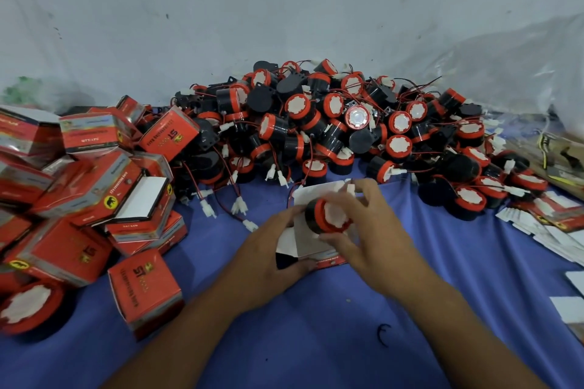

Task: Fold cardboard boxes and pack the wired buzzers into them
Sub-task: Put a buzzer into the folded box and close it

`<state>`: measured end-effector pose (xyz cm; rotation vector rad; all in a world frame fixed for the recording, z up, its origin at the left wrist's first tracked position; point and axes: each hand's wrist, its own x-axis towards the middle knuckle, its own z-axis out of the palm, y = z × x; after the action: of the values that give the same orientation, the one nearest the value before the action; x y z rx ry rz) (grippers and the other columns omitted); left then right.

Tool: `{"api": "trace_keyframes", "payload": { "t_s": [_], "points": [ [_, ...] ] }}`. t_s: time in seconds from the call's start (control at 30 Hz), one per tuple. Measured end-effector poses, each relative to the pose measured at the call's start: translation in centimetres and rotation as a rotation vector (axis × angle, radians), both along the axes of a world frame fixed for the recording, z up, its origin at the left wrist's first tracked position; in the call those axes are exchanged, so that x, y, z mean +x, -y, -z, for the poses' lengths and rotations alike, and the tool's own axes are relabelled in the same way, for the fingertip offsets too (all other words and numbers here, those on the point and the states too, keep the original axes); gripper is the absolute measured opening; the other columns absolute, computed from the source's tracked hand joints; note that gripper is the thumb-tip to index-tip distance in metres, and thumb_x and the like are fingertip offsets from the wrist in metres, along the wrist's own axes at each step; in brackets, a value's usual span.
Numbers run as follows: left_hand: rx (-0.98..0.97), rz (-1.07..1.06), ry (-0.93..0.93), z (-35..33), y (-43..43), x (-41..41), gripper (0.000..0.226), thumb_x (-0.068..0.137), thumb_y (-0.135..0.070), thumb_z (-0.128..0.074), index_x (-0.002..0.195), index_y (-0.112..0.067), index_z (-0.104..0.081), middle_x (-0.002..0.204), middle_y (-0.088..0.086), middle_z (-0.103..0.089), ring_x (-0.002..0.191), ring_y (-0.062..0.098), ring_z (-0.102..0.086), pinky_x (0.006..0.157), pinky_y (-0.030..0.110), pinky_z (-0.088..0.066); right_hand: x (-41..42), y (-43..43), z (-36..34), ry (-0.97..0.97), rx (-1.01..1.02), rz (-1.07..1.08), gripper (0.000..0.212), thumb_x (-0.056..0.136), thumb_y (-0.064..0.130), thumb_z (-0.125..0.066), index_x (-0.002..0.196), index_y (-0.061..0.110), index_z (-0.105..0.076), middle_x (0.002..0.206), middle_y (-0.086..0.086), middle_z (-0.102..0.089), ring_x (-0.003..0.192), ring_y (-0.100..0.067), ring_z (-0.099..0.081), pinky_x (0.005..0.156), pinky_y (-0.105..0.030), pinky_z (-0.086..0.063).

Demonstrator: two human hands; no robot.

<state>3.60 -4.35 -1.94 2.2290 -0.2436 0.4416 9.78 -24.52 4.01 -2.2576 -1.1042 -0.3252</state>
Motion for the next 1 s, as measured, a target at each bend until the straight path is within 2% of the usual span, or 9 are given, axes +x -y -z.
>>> {"api": "trace_keyframes", "payload": {
  "t_s": [0.13,0.23,0.4,0.47,0.53,0.63,0.7,0.8,1.0],
  "points": [
    [-0.031,0.054,0.035,-0.1,0.1,0.1,0.068,0.086,-0.051,-0.072,0.144,-0.046,-0.036,0.14,-0.026,-0.047,0.129,-0.001,-0.048,0.101,0.014,-0.041,0.2,0.2,0.1,0.009,-0.185,-0.062,0.037,0.094,0.015,-0.066,0.13,0.022,-0.066,0.13,-0.005,-0.052,0.107,-0.028,-0.058,0.083,-0.038,-0.052],
    [-0.004,0.027,0.05,-0.1,0.1,0.0,0.065,0.085,-0.052,-0.072,0.141,-0.049,-0.038,0.133,-0.026,-0.051,0.123,-0.001,-0.051,0.097,0.014,-0.043,-0.1,-0.1,0.4,0.007,-0.151,-0.065,0.026,0.097,0.026,-0.065,0.12,0.018,-0.072,0.126,-0.007,-0.056,0.099,-0.029,-0.061,0.081,-0.044,-0.053],
    [0.051,0.028,0.058,0.1,0.0,0.0,0.06,0.087,-0.044,-0.072,0.141,-0.039,-0.047,0.124,-0.014,-0.055,0.117,0.005,-0.053,0.098,0.018,-0.043,-0.1,-1.3,1.1,0.015,-0.177,-0.064,0.026,0.101,0.033,-0.056,0.103,0.014,-0.074,0.101,-0.002,-0.057,0.084,-0.019,-0.055,0.073,-0.035,-0.046],
    [0.054,0.027,0.058,0.0,0.1,-0.1,0.055,0.088,-0.048,-0.067,0.14,-0.038,-0.05,0.119,-0.011,-0.054,0.112,0.006,-0.055,0.095,0.017,-0.043,-0.2,-1.6,1.0,0.04,-0.189,-0.135,0.028,0.104,0.031,-0.05,0.098,0.016,-0.073,0.097,0.003,-0.061,0.09,-0.014,-0.053,0.086,-0.027,-0.042],
    [0.045,0.002,0.05,-0.1,0.1,-0.2,0.05,0.088,-0.051,-0.065,0.135,-0.034,-0.056,0.114,-0.011,-0.053,0.106,0.007,-0.056,0.091,0.015,-0.044,0.0,-1.4,0.9,0.032,-0.19,-0.132,0.029,0.106,0.03,-0.04,0.109,0.019,-0.067,0.102,0.009,-0.06,0.101,-0.009,-0.05,0.095,-0.023,-0.039],
    [0.074,-0.037,0.027,-0.1,0.1,-0.2,0.046,0.086,-0.049,-0.067,0.126,-0.026,-0.063,0.116,-0.013,-0.051,0.105,0.005,-0.056,0.089,0.017,-0.045,0.6,0.0,1.0,-0.049,-0.121,-0.012,0.026,0.105,0.026,-0.038,0.129,0.019,-0.045,0.106,0.003,-0.057,0.095,-0.01,-0.051,0.079,-0.028,-0.046],
    [0.09,-0.04,0.024,-0.1,0.1,-0.2,0.045,0.086,-0.049,-0.066,0.123,-0.023,-0.064,0.116,-0.013,-0.05,0.105,0.004,-0.054,0.09,0.017,-0.045,1.0,0.8,0.9,0.009,-0.113,0.063,0.026,0.103,0.02,-0.048,0.128,0.016,-0.056,0.1,0.001,-0.066,0.092,-0.015,-0.051,0.08,-0.029,-0.045],
    [0.098,-0.028,0.031,-0.3,0.2,-0.4,0.046,0.085,-0.051,-0.063,0.121,-0.022,-0.064,0.114,-0.017,-0.048,0.103,0.002,-0.053,0.088,0.014,-0.043,1.0,0.7,0.5,0.031,-0.068,0.101,0.021,0.097,0.012,-0.062,0.112,0.018,-0.075,0.09,0.002,-0.066,0.084,-0.014,-0.048,0.076,-0.018,-0.036],
    [0.122,-0.005,0.077,-0.3,0.6,-0.5,0.044,0.086,-0.04,-0.069,0.124,-0.018,-0.065,0.12,-0.006,-0.053,0.103,0.006,-0.056,0.087,0.017,-0.047,0.1,-1.7,-0.3,0.097,-0.447,0.33,0.025,0.095,0.008,-0.052,0.107,0.02,-0.071,0.105,-0.001,-0.051,0.1,-0.02,-0.044,0.066,-0.029,-0.04]
  ]
}}
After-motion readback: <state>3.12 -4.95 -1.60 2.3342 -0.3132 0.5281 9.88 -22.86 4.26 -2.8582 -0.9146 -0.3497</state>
